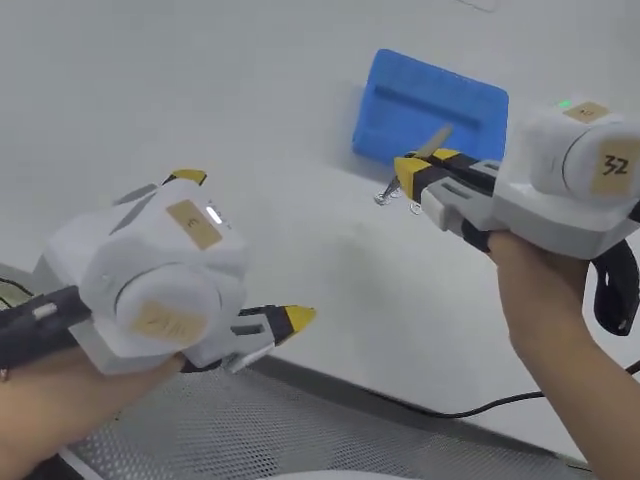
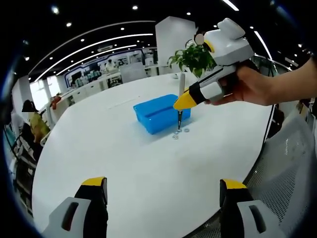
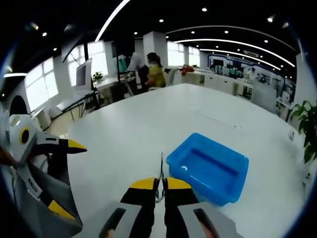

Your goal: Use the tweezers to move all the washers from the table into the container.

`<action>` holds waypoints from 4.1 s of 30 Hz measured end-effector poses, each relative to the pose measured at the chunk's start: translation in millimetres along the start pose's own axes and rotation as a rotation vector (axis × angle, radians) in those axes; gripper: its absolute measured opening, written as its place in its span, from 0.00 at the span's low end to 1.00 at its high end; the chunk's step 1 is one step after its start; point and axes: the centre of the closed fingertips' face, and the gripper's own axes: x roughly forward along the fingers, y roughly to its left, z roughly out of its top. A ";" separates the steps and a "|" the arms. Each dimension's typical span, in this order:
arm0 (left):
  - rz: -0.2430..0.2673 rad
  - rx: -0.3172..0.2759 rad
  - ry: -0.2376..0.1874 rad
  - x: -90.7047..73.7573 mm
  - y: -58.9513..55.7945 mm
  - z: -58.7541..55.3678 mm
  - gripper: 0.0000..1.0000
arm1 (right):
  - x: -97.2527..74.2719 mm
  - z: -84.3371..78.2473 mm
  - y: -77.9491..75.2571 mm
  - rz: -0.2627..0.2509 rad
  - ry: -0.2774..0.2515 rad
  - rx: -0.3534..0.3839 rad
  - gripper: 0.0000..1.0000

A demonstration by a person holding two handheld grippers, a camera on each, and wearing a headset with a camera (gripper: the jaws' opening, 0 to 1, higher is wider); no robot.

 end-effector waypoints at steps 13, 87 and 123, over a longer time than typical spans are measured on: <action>0.006 0.000 -0.015 -1.7 0.8 2.1 0.96 | -11.0 2.7 -4.7 -0.049 -0.012 0.002 0.01; -0.003 -0.027 0.022 -1.1 3.1 -5.9 0.93 | 50.3 29.9 -74.6 -0.102 -0.060 0.181 0.02; -0.007 -0.005 0.060 1.8 1.0 -12.1 0.90 | 21.1 52.3 -69.8 -0.123 -0.172 0.155 0.03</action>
